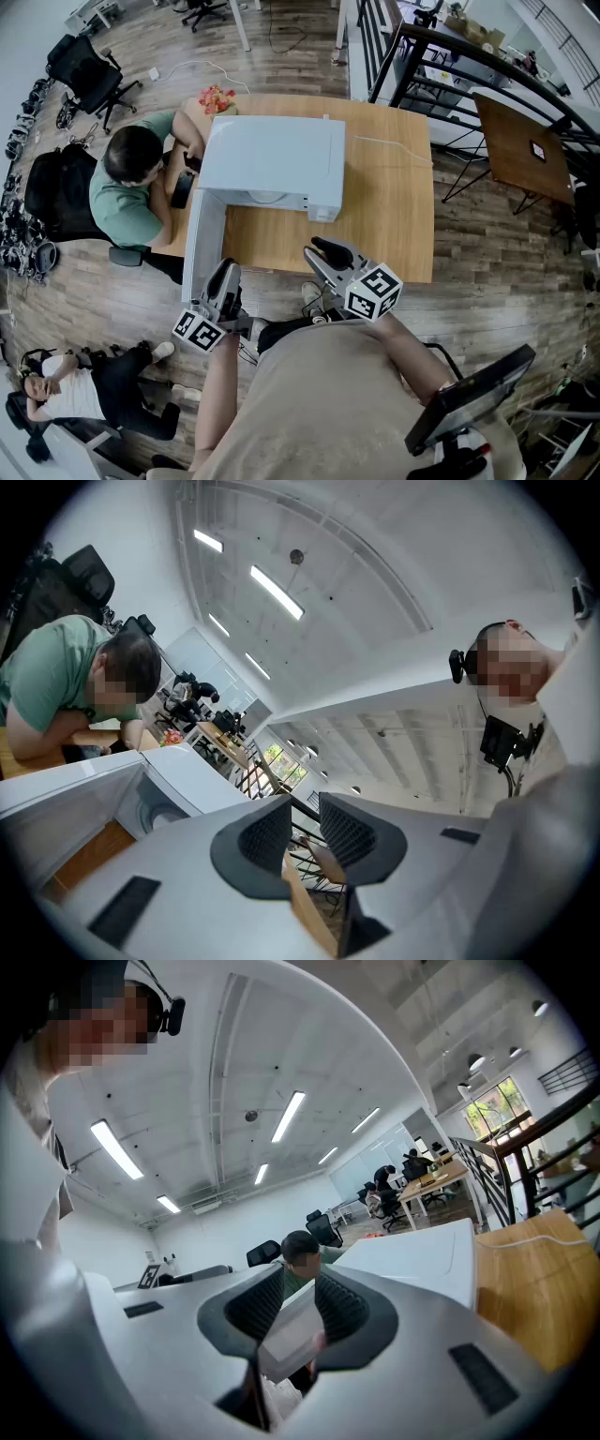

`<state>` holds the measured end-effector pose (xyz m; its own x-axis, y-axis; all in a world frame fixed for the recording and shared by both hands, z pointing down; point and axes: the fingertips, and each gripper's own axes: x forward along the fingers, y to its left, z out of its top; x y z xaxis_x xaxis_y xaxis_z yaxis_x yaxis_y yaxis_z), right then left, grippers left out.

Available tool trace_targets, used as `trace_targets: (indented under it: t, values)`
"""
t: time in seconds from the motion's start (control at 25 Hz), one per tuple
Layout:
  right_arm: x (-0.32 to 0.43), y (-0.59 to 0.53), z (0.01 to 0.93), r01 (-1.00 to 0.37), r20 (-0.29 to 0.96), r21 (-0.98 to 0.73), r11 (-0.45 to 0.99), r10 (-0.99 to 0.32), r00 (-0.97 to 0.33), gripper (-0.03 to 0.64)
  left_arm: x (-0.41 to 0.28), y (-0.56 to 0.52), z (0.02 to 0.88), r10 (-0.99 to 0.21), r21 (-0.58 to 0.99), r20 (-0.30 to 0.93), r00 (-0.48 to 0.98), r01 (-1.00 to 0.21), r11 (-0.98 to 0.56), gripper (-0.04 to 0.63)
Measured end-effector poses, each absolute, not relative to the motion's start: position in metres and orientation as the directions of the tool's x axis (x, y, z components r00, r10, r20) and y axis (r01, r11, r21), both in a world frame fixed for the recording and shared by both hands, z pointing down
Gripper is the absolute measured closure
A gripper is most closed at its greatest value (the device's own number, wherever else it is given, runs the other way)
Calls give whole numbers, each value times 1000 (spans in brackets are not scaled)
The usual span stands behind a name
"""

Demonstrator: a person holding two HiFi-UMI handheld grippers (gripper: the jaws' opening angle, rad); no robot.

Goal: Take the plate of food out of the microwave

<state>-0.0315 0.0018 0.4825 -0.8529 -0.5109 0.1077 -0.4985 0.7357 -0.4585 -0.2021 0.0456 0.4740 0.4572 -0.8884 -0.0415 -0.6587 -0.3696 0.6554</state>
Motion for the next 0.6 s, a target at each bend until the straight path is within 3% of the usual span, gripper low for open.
trace_targets:
  t: [0.6]
  values:
    - [-45,-1,479,-405,58,-553,728,-451,-891,503,-200,43,479,-891,656,-35,452,-663,-362,503]
